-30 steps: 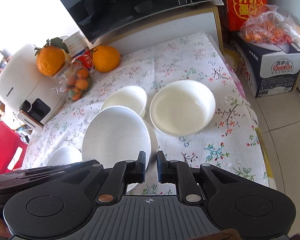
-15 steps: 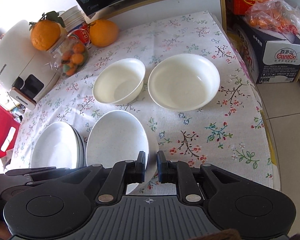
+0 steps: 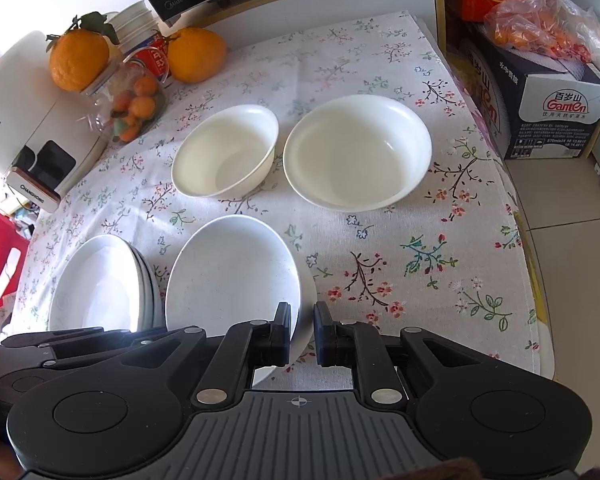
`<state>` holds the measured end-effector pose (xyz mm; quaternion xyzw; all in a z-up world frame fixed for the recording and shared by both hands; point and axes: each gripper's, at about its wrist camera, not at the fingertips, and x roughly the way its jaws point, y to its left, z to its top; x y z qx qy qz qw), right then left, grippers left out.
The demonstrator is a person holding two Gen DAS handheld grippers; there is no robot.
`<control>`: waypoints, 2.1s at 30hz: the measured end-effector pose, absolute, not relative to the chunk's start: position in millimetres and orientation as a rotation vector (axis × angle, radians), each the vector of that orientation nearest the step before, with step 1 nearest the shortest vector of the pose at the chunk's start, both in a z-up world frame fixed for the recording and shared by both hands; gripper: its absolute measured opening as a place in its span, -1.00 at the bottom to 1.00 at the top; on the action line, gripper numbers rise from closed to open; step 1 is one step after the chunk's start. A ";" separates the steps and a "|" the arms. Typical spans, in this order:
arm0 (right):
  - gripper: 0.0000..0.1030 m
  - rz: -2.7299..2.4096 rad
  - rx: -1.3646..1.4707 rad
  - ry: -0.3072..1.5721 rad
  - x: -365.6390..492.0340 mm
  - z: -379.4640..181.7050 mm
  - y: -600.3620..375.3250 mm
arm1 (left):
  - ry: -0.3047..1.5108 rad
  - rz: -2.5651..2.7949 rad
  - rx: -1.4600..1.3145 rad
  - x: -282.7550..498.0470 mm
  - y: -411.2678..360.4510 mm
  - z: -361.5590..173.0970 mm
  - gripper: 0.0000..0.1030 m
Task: Organize plates and bowls
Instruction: 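Carry the held bowl with the left gripper toward the other white bowls, then lower the bowl onto the tablecloth and open the left gripper, then grasp the rim of a smaller white bowl with the left gripper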
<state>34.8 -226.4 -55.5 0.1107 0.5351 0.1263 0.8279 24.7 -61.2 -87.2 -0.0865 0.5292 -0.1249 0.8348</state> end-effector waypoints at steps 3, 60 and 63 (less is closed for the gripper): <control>-0.72 0.259 0.240 1.140 36.0 -57.1 -228.1 | 1.120 -0.259 -0.183 24.8 -61.6 -87.4 -0.77; -0.40 -0.095 0.677 0.994 78.3 -62.7 -304.8 | 0.962 -0.313 -0.415 97.0 -87.1 -60.5 -0.43; -0.40 -0.114 0.670 1.009 84.6 -67.1 -306.1 | 0.989 -0.315 -0.440 104.9 -92.7 -69.2 -0.49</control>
